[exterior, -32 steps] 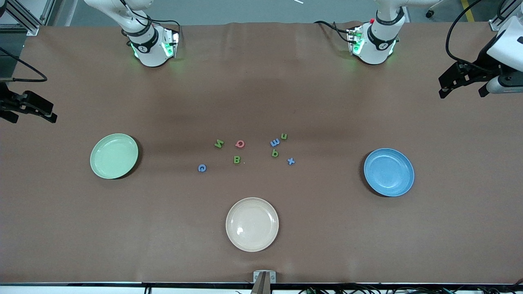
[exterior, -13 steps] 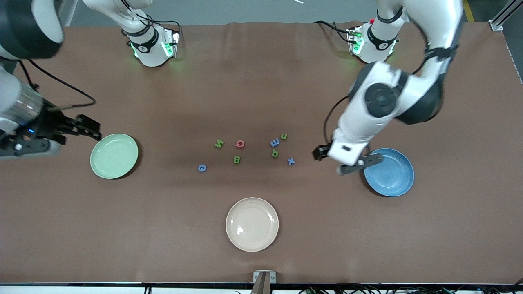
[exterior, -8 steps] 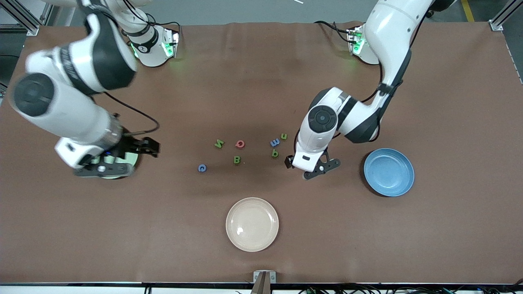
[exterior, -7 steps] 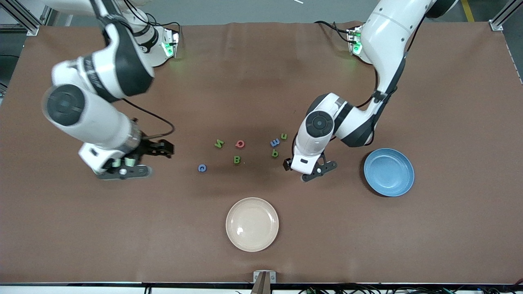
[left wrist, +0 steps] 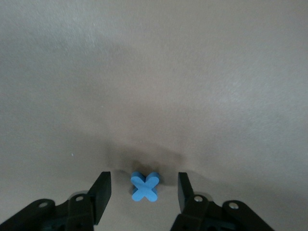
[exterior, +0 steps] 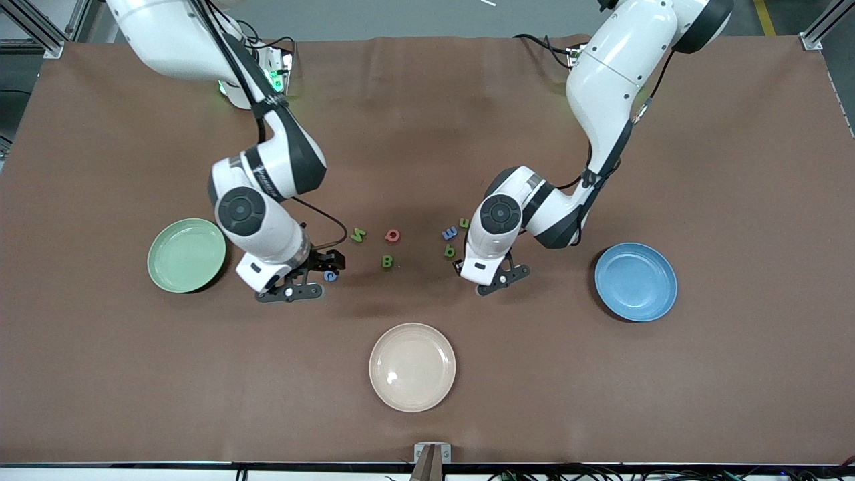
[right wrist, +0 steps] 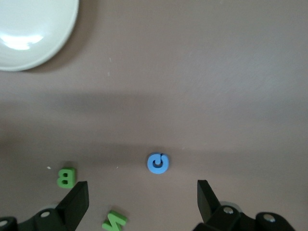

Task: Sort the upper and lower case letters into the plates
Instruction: 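Grasp the blue x with the left gripper while the right gripper grasps the c, then drop the x into the blue plate while the right gripper carries c to green plate, then grasp the green g with the left gripper while the right gripper releases c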

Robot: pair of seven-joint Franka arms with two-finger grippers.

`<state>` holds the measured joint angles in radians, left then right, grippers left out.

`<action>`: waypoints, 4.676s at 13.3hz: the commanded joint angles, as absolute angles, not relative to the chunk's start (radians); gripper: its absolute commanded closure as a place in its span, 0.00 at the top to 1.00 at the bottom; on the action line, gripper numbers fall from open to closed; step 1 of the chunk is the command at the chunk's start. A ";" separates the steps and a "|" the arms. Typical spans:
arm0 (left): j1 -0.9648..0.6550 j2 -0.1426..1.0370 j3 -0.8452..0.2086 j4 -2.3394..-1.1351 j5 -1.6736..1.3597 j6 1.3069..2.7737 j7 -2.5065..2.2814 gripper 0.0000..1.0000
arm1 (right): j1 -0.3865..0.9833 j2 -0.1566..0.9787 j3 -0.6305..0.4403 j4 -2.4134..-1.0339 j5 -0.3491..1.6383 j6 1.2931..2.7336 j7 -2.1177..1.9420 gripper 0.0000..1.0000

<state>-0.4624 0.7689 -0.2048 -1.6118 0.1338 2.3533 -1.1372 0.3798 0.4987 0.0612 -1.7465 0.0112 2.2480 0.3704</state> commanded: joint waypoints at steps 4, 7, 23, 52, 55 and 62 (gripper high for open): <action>-0.479 0.781 -0.199 -1.598 0.152 2.356 -1.181 0.36 | 0.405 0.544 0.055 -1.799 0.011 2.298 0.425 0.99; -0.476 0.781 -0.198 -1.598 0.152 2.353 -1.201 0.00 | 0.405 0.577 0.054 -1.799 0.011 2.325 0.425 0.99; -0.039 0.601 -0.124 -1.681 0.210 2.148 -0.891 0.00 | 0.387 0.655 0.046 -1.795 -0.008 2.416 0.425 0.72; -0.566 0.793 -0.189 -1.583 0.163 2.387 -1.379 0.75 | -0.148 0.248 0.048 -2.249 -0.006 2.449 -0.368 0.21; -0.580 0.795 -0.189 -1.585 0.160 2.387 -1.379 0.72 | -0.202 0.256 0.046 -2.293 -0.006 2.552 -0.442 0.21; -0.592 0.796 -0.189 -1.585 0.155 2.387 -1.379 0.58 | -0.212 0.284 0.046 -2.404 -0.006 2.690 -0.442 0.22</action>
<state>-0.5803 0.7894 -0.1999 -1.5985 0.1575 2.3846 -1.3751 -0.1891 0.2970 0.0278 -2.3582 0.0024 2.6484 -0.4294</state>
